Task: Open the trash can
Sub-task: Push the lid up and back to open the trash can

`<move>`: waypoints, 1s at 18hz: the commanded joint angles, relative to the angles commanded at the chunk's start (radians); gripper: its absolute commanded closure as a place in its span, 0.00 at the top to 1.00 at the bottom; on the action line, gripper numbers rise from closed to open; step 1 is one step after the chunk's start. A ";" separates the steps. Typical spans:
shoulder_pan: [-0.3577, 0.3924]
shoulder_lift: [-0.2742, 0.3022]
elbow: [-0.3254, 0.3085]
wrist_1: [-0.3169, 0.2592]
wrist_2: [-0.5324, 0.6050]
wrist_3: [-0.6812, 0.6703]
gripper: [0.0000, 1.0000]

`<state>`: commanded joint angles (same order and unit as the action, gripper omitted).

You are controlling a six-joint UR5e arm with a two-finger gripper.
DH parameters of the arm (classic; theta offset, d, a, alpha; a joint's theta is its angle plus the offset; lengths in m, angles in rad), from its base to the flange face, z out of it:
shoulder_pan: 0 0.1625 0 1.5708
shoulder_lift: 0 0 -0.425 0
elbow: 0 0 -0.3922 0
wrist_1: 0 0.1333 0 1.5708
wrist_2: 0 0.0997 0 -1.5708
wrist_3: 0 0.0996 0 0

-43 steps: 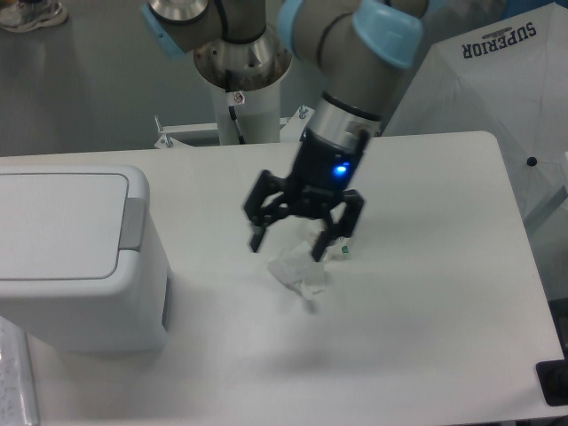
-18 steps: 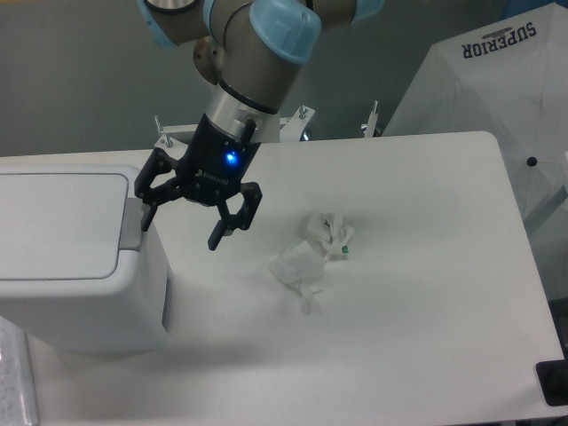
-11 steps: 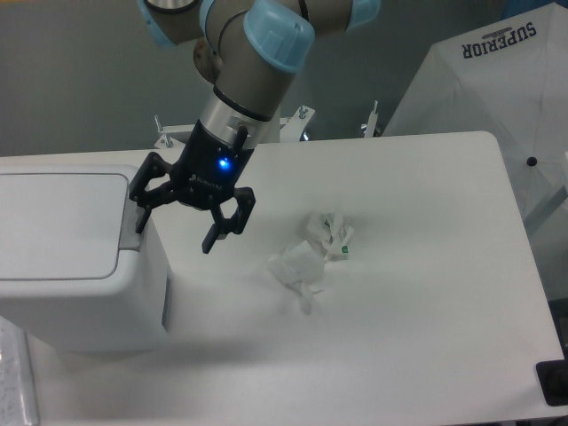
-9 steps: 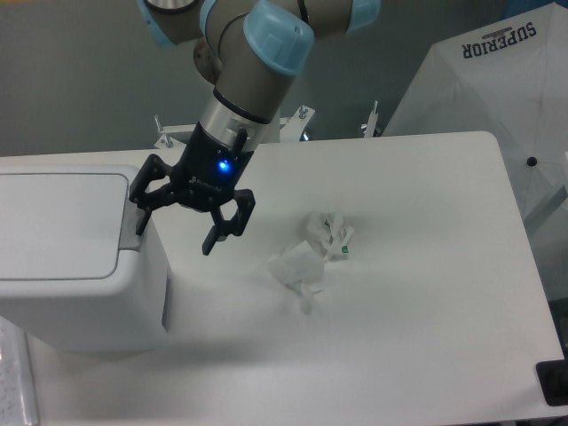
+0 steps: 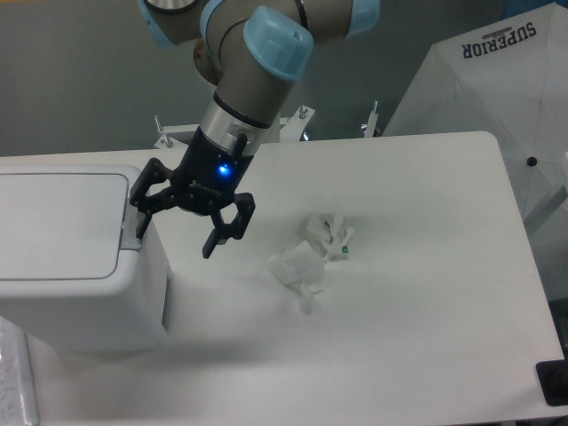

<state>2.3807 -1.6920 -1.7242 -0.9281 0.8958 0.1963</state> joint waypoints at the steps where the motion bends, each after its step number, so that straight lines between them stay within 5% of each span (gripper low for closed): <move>1: 0.000 0.000 0.000 0.002 0.002 0.000 1.00; 12: 0.012 0.009 0.083 0.005 0.041 0.020 1.00; 18: 0.041 0.006 0.114 -0.009 0.475 0.084 1.00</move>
<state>2.4220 -1.6858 -1.6107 -0.9372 1.3709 0.2804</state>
